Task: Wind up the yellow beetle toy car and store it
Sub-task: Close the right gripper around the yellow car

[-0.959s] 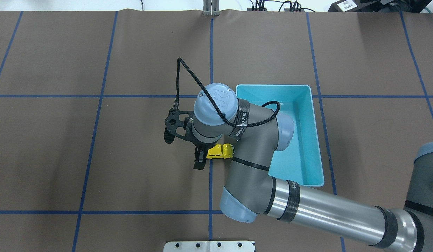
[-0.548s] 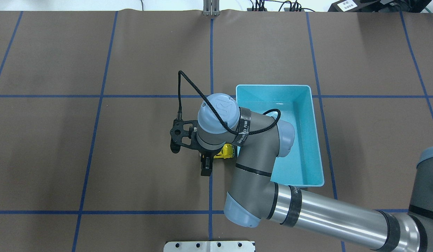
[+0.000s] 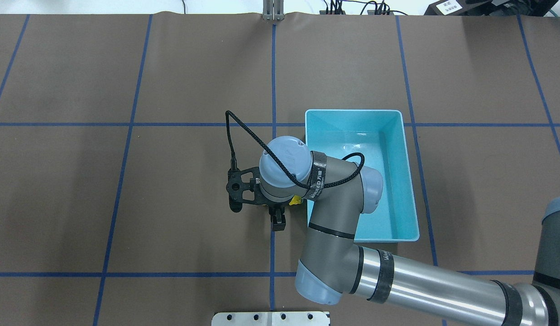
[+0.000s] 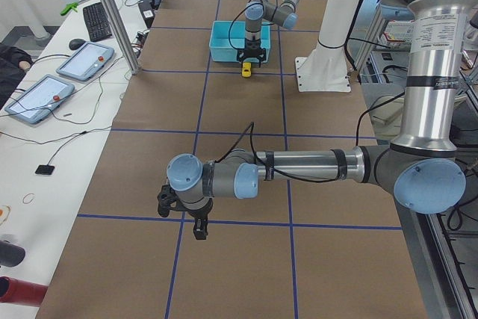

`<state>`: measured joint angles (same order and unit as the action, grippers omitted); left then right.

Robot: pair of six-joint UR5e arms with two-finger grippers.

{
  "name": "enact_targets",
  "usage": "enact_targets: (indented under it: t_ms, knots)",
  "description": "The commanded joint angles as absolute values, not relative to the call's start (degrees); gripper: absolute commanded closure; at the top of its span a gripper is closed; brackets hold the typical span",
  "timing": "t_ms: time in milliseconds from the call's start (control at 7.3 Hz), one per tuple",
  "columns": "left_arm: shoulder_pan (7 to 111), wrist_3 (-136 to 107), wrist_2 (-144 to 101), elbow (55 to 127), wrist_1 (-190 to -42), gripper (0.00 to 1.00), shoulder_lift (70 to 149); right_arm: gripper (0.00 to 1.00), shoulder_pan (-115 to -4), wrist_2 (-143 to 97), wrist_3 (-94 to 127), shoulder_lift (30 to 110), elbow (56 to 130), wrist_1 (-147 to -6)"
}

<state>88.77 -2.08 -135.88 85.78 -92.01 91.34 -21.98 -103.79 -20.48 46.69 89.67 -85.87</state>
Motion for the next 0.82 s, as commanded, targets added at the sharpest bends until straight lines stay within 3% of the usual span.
enact_targets:
  t_ms: [0, 685]
  knots:
    - [88.77, -2.11, -135.88, 85.78, -92.02, 0.0, 91.23, 0.01, -21.18, -100.99, -21.44, 46.41, 89.82, -85.96]
    - [88.77, -2.11, -135.88, 85.78, -92.02, 0.0, 91.49, 0.01, -22.32, -99.93, -21.71, 47.8, 90.0, -85.87]
